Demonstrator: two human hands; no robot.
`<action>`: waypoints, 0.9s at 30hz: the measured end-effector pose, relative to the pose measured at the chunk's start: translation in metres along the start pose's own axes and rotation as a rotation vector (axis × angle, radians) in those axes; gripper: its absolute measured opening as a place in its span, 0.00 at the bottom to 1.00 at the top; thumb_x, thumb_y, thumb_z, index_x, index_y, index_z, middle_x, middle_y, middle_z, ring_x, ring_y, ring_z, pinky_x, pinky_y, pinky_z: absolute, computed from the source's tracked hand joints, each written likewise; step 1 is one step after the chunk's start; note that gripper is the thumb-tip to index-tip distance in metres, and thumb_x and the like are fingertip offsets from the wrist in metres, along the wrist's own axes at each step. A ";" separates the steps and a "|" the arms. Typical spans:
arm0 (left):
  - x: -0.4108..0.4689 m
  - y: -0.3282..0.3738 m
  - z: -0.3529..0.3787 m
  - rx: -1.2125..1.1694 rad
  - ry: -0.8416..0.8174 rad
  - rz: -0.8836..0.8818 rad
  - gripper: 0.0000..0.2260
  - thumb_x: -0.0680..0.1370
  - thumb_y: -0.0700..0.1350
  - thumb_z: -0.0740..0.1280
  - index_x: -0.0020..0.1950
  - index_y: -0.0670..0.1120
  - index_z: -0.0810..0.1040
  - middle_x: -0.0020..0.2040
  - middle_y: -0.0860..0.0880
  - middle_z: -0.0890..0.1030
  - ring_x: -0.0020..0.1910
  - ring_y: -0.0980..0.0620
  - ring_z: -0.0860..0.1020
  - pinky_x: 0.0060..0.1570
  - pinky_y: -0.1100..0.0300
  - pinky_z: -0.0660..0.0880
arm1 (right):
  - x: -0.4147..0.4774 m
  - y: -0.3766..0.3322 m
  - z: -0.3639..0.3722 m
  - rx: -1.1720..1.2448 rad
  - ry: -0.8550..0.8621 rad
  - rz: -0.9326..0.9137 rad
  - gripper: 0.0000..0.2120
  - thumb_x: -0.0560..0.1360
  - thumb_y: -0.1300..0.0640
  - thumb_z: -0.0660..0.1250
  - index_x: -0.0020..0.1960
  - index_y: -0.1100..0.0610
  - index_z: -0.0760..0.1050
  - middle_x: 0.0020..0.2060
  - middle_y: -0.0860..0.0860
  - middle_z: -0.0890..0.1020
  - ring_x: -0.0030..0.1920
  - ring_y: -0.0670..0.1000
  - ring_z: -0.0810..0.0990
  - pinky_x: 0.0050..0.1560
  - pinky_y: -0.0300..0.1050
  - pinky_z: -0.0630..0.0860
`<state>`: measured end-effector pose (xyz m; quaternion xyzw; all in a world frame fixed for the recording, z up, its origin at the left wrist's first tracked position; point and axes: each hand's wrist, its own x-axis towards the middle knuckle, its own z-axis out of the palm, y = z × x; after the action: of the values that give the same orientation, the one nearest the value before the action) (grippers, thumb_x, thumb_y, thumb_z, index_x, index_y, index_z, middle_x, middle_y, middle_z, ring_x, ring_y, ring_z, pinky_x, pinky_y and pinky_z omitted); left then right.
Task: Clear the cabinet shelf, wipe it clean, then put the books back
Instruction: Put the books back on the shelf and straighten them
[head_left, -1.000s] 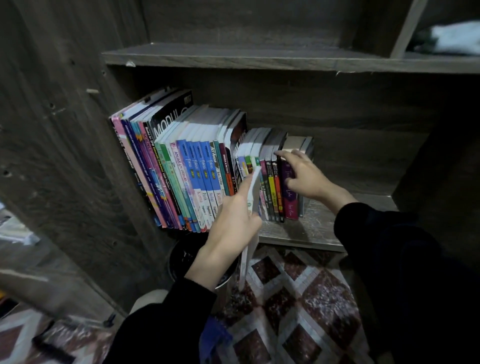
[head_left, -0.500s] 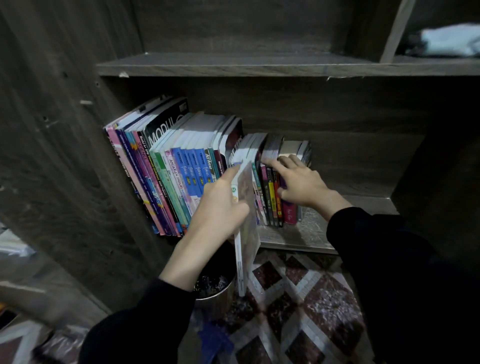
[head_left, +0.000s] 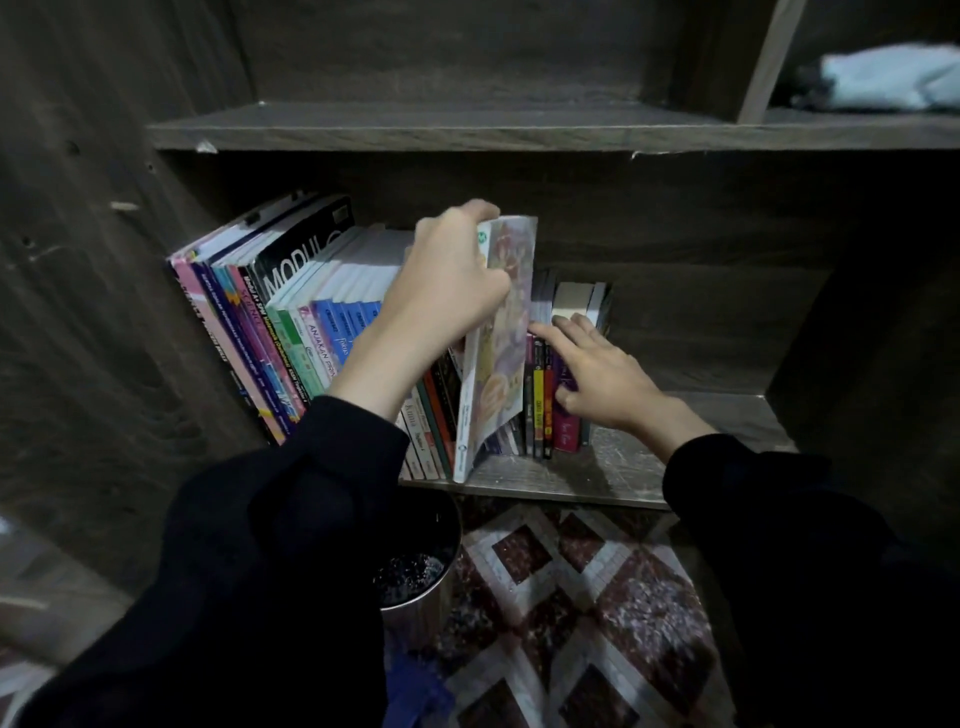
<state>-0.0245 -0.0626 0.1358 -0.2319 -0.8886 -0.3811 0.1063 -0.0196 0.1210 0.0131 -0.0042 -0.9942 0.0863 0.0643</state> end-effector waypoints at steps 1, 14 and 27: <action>0.001 0.001 -0.002 0.020 0.016 0.010 0.25 0.76 0.37 0.62 0.72 0.51 0.67 0.68 0.44 0.70 0.61 0.51 0.70 0.46 0.63 0.66 | 0.000 0.000 0.001 0.006 0.001 -0.002 0.39 0.74 0.60 0.63 0.76 0.42 0.47 0.77 0.51 0.52 0.77 0.53 0.45 0.69 0.60 0.64; -0.001 0.005 -0.019 0.062 0.077 -0.012 0.24 0.76 0.37 0.64 0.71 0.49 0.69 0.67 0.46 0.72 0.63 0.52 0.71 0.48 0.62 0.71 | -0.001 0.003 -0.002 0.007 0.003 -0.050 0.41 0.73 0.60 0.64 0.77 0.42 0.45 0.77 0.53 0.53 0.77 0.54 0.48 0.69 0.57 0.64; -0.015 -0.009 0.026 -0.106 0.021 0.010 0.25 0.73 0.35 0.65 0.70 0.49 0.71 0.50 0.50 0.79 0.38 0.60 0.75 0.30 0.70 0.69 | -0.015 0.012 -0.013 0.101 -0.010 -0.013 0.36 0.72 0.66 0.63 0.76 0.52 0.54 0.77 0.52 0.54 0.77 0.50 0.51 0.71 0.45 0.60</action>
<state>-0.0165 -0.0542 0.1073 -0.2377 -0.8649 -0.4295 0.1048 -0.0030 0.1344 0.0220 0.0061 -0.9889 0.1359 0.0599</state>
